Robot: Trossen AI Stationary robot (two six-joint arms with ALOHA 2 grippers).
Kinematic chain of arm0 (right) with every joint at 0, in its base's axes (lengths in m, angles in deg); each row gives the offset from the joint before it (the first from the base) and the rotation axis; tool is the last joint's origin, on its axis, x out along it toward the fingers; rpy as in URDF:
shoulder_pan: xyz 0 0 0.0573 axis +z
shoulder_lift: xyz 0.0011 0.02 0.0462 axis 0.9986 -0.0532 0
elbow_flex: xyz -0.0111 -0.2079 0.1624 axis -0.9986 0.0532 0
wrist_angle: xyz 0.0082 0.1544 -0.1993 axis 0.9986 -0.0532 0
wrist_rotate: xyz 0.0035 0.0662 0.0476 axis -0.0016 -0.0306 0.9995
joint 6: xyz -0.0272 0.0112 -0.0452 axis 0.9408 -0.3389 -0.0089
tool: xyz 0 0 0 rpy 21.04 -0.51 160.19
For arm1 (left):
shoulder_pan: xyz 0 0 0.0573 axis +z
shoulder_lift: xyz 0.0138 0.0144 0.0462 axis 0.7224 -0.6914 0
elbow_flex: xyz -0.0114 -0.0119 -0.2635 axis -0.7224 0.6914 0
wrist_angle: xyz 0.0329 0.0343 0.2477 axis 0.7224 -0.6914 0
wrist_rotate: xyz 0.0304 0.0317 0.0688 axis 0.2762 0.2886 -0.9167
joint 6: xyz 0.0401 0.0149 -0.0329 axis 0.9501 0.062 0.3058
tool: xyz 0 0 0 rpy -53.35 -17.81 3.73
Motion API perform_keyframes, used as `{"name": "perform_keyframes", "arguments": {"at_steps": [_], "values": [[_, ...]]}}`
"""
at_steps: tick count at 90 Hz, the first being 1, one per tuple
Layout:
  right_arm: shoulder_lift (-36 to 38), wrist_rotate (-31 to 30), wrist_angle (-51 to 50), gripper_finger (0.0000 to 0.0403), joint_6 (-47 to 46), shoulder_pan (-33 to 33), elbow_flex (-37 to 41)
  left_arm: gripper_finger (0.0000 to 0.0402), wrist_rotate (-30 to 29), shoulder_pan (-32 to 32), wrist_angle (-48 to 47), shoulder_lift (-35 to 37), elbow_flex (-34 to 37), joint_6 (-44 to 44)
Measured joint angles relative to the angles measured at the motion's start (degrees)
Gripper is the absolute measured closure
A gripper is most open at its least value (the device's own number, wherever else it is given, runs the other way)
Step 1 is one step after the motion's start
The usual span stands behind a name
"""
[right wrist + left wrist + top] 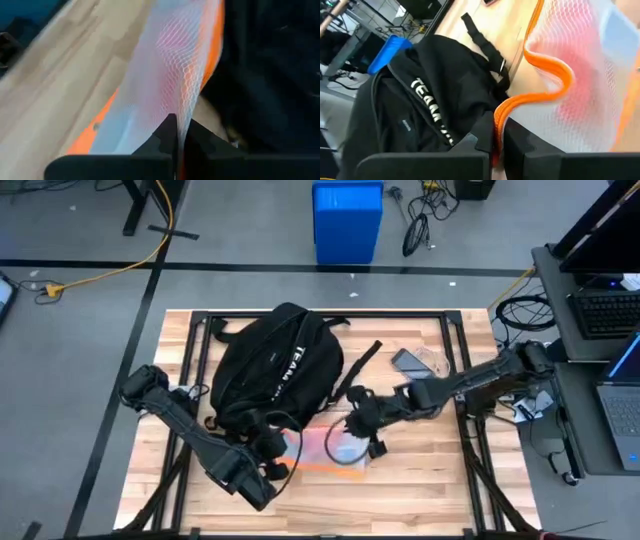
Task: Unpack backpack
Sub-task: Open the orange zip bag
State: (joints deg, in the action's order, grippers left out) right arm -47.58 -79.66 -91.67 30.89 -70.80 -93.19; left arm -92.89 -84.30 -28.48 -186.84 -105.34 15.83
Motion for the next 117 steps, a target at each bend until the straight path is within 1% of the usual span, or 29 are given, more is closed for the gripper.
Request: {"name": "perform_keyframes", "arguments": {"at_steps": [8,14,20,32,45,57,69,78,96,117], "values": [[0.00,-8.87,-1.68,0.0403,-1.26,3.42,-1.49,0.0367,0.00,0.39,2.08,0.00,-0.64,3.43],[0.00,-12.67,-3.53,0.0403,-1.59,5.30,-2.72,0.0353,-0.02,0.81,4.71,0.00,-1.34,6.35],[0.00,-14.48,-4.85,0.0403,-2.99,6.77,-3.75,0.0338,0.02,1.22,6.93,0.00,-2.06,8.82],[0.07,-16.73,-6.88,0.0403,-5.21,9.41,-4.81,0.0308,-0.19,1.40,6.72,0.00,-4.05,10.58],[0.07,-18.09,-8.36,0.0403,-6.24,10.87,-4.81,0.0273,-0.04,1.32,6.79,0.00,-6.18,12.19],[0.07,-22.70,-9.19,0.0403,-7.08,11.12,-4.95,0.0244,-2.23,1.34,6.14,0.04,-7.73,13.65],[0.07,-23.87,-12.11,0.0403,-8.85,11.09,-6.57,0.0217,-4.62,1.34,4.97,1.59,-8.63,13.84],[0.04,-23.92,-12.98,0.0403,-9.23,11.30,-6.88,0.0204,-4.84,1.34,4.89,2.54,-8.66,16.95],[0.04,-23.87,-13.35,0.0403,-9.14,11.34,-7.13,0.0201,-5.14,1.27,4.88,2.67,-8.66,18.93],[0.04,-23.81,-13.24,0.0403,-9.25,11.34,-7.13,0.0200,-10.96,2.34,7.82,2.67,-8.66,19.23]]}}
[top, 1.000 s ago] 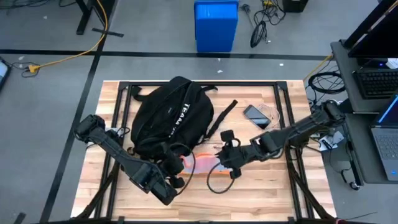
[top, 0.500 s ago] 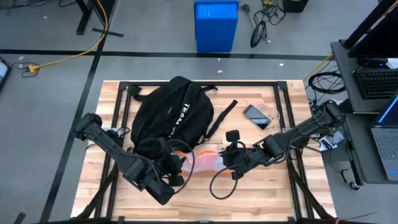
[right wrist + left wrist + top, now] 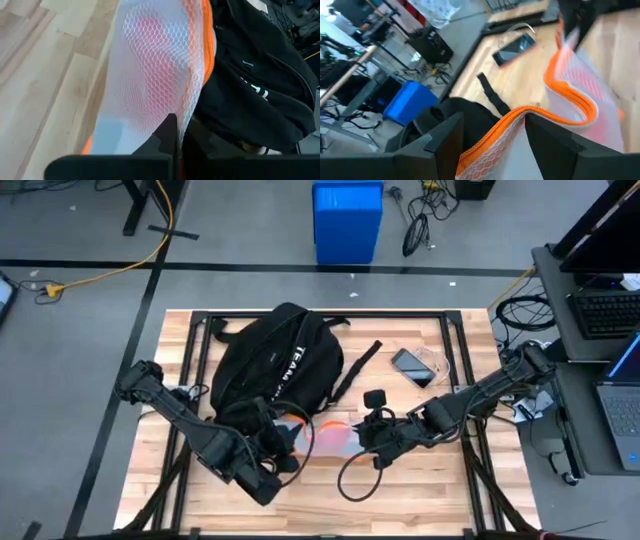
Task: Unpack backpack
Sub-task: Open the orange zip bag
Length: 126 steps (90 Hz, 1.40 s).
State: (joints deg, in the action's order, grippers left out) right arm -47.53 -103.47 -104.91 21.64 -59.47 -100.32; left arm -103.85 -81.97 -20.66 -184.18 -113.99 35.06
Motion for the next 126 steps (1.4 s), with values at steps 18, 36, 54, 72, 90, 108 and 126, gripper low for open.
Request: {"name": "perform_keyframes", "arguments": {"at_steps": [18,36,54,72,90,108,126], "values": [[0.00,0.01,0.08,0.0403,0.06,-0.02,0.00,0.0200,2.76,0.09,1.03,0.00,0.00,-2.11],[-0.01,-0.09,-0.14,0.0403,0.06,-0.04,0.00,0.0156,2.82,-0.04,5.92,0.00,0.02,-4.63],[-0.01,-0.13,-1.57,0.0403,-0.17,-0.04,0.00,0.0112,-2.23,1.43,7.71,0.00,0.02,-4.12],[-0.02,-1.32,-2.01,0.0403,0.09,-0.07,0.00,0.0108,-5.97,1.13,7.86,0.04,0.04,0.41],[-0.02,-1.43,-1.95,0.0403,0.33,-0.07,0.02,0.0107,-4.64,1.08,11.80,0.22,0.04,1.90],[-0.02,-1.59,0.39,0.0403,2.59,-0.07,0.07,0.0107,4.47,3.12,19.76,-1.03,0.47,4.31],[-0.04,-1.48,1.38,0.0403,3.53,-0.04,0.07,0.0107,10.72,6.72,28.38,-5.46,0.59,12.80]]}}
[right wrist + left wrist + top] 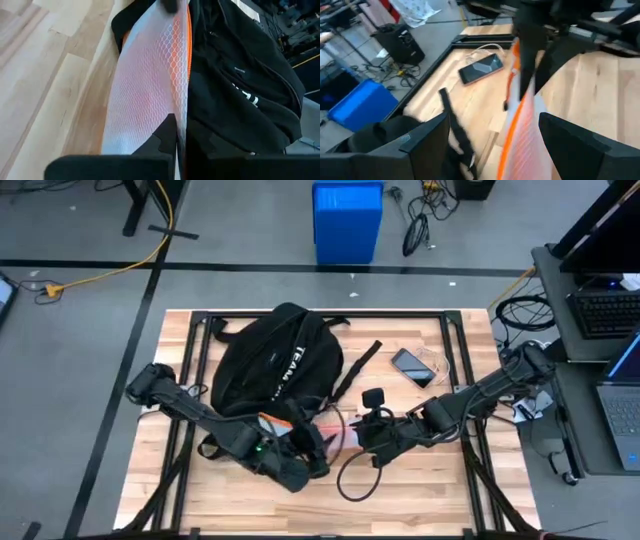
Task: Unpack backpack
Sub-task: Open the orange zip bag
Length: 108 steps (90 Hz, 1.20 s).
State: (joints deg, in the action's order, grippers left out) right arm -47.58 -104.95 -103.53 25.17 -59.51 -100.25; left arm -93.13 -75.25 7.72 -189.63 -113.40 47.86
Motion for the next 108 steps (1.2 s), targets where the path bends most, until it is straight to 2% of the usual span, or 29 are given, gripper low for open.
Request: {"name": "perform_keyframes", "arguments": {"at_steps": [27,48,74,92,102,108], "values": [[0.00,0.10,-0.04,0.0403,0.51,0.02,0.02,0.0107,0.89,4.48,1.84,-2.48,0.00,2.17],[-0.04,0.66,-0.32,0.0403,0.80,0.12,0.07,0.0107,12.10,5.92,2.79,-2.48,0.00,2.09],[-0.02,0.06,0.89,0.0403,0.96,0.02,0.07,0.0107,16.98,5.31,3.91,-2.59,0.00,2.07],[-0.02,0.09,0.98,0.0403,1.67,0.04,0.04,0.0108,17.54,5.64,3.89,-2.59,0.00,2.00],[-0.02,0.09,0.98,0.0403,1.92,0.04,0.04,0.0129,23.84,5.83,4.09,-2.59,0.00,2.02],[-0.02,0.15,0.98,0.0403,2.19,0.06,0.04,0.0157,24.56,5.97,4.36,-3.22,-0.02,2.04]]}}
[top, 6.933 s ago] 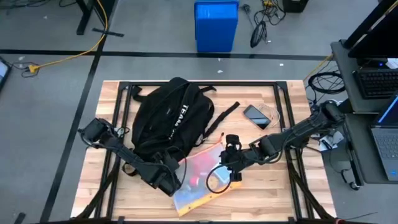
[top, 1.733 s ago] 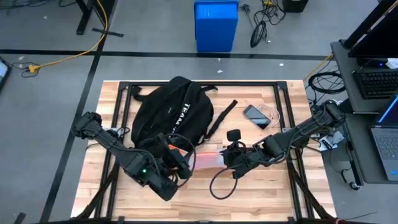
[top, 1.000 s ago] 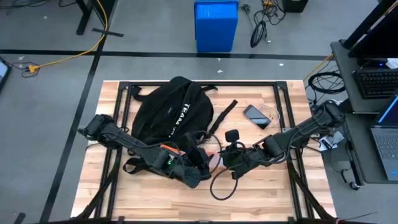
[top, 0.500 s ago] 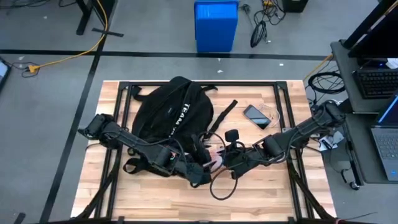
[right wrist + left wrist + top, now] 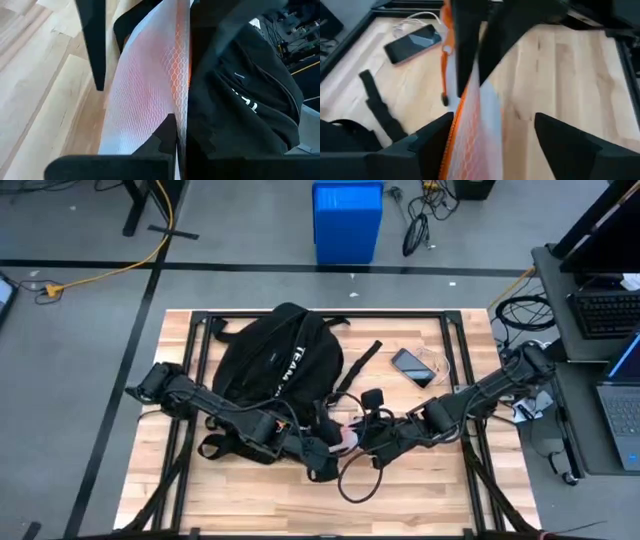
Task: Unpack backpack
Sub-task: Open the orange zip bag
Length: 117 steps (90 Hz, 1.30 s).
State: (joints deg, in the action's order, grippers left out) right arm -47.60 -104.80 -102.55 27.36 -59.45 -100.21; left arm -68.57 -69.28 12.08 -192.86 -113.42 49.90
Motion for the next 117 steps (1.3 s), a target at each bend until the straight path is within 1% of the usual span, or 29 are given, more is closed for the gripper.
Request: {"name": "perform_keyframes", "arguments": {"at_steps": [20,34,39,54,64,77,88,99,110,117], "values": [[0.00,0.21,0.38,0.0403,0.55,0.00,-0.02,0.0275,0.49,1.24,1.55,-1.04,-0.09,1.75],[0.02,0.35,0.26,0.0403,-0.01,0.02,-0.02,0.0371,0.23,1.87,1.49,-1.29,-0.09,3.37],[0.02,0.31,0.06,0.0403,-0.89,0.02,-0.02,0.0391,-0.70,1.91,1.52,-1.29,-0.07,3.41],[0.02,-0.15,0.48,0.0402,-2.28,0.42,-0.04,0.0400,-3.31,0.93,1.52,-1.29,-0.07,3.47],[0.02,-0.04,1.70,0.0392,-2.25,1.35,-0.47,0.0401,-4.08,-0.52,1.54,-1.29,-0.07,3.13],[0.04,-0.46,2.15,0.0369,-3.97,3.65,-4.40,0.0401,-9.16,-2.93,1.49,-1.29,-0.04,3.10],[0.19,-0.56,2.01,0.0349,-10.22,7.18,-8.22,0.0401,-13.72,-4.95,1.43,-1.59,0.02,3.02],[0.18,-0.12,1.08,0.0334,-16.13,11.17,-8.61,0.0401,-18.05,-7.10,1.60,-2.25,0.06,3.04],[-0.19,-0.04,-4.51,0.0326,-22.17,13.90,-8.61,0.0401,-21.30,-8.82,2.22,-3.15,0.06,3.66],[-0.47,-0.02,-9.01,0.0325,-28.35,14.62,-8.33,0.0401,-21.66,-9.73,2.53,-3.73,0.06,4.42]]}}
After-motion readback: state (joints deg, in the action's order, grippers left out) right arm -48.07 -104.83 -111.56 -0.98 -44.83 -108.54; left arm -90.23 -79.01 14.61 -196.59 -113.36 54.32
